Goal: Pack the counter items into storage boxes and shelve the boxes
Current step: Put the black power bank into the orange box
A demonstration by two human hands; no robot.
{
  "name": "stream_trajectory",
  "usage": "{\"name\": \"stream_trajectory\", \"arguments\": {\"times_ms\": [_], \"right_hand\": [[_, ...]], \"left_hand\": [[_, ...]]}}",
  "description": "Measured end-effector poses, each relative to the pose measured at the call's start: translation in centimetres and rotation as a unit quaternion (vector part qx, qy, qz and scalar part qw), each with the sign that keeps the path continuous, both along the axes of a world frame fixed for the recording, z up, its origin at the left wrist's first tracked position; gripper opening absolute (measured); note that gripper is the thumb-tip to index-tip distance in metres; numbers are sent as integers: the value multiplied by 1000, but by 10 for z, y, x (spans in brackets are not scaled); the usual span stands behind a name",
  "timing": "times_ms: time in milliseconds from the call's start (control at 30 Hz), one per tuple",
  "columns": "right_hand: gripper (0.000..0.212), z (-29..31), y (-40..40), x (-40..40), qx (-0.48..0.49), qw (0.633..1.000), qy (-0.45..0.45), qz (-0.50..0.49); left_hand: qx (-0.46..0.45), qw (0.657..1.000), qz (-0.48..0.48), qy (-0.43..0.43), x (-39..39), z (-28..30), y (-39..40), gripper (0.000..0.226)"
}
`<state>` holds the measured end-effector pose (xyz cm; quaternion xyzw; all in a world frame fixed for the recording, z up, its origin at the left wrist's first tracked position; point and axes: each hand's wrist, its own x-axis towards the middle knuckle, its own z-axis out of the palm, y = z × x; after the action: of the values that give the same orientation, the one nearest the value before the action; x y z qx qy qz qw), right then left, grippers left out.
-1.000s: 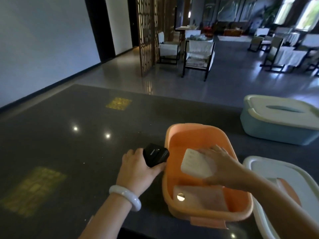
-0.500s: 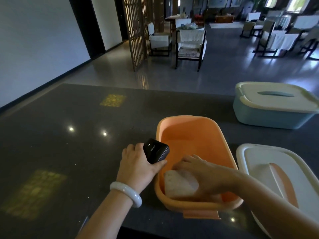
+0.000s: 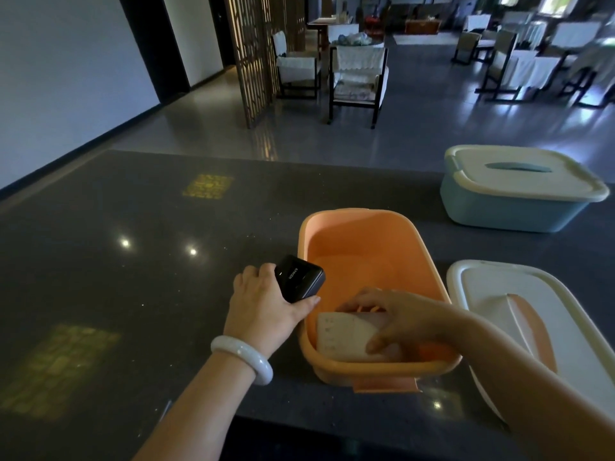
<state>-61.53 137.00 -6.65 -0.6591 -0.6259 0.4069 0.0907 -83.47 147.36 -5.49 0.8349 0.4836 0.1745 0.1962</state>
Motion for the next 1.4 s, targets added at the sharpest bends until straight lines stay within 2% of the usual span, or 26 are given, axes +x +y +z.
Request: {"name": "stream_trajectory", "arguments": {"times_ms": [200,400,500,567,633,700,800,900,1000,1067,1133,1200,1267,1333,1400], "right_hand": [[61,2,0,0,-14,1000,17,-17],[37,14,12,-7,59,991,62,-104],[25,21,20,-15,96,977,129,-143],[22,23,22,-21,104,947,237,-191],[30,22,24,-25,94,895,361,-242],[33,20,27,-28,79,848,440,-282],[30,18,29,-27,81,818,476,-312],[29,20,28,-17,85,804,499,-313],[31,25,28,-8,98,806,494,-311],[32,30,28,-4,103,816,487,-294],[31,33,28,-2,104,820,485,-285],[30,35,27,-2,103,829,473,-279],[31,36,29,-5,113,882,374,-263],[31,39,34,-10,133,938,217,-235],[27,41,41,-13,180,958,96,-201]], "left_hand": [[5,1000,1,3,1,3,-3,75],[20,999,2,-28,10,18,-4,69],[43,999,-3,-23,21,29,-1,68],[58,998,-6,-19,29,34,0,65],[69,997,-4,-19,37,34,-2,63],[70,997,-7,-18,45,31,-5,65],[20,999,-29,-13,52,24,-2,74],[-132,988,-41,-66,50,24,15,66],[-276,944,-63,-168,46,24,30,31],[-343,910,-88,-214,44,26,34,24],[-364,895,-103,-236,44,27,35,22],[-353,895,-83,-260,46,28,34,20],[-335,896,-32,-288,52,26,30,17],[-320,896,16,-308,59,24,24,16],[-306,898,18,-316,63,23,18,16]]}}
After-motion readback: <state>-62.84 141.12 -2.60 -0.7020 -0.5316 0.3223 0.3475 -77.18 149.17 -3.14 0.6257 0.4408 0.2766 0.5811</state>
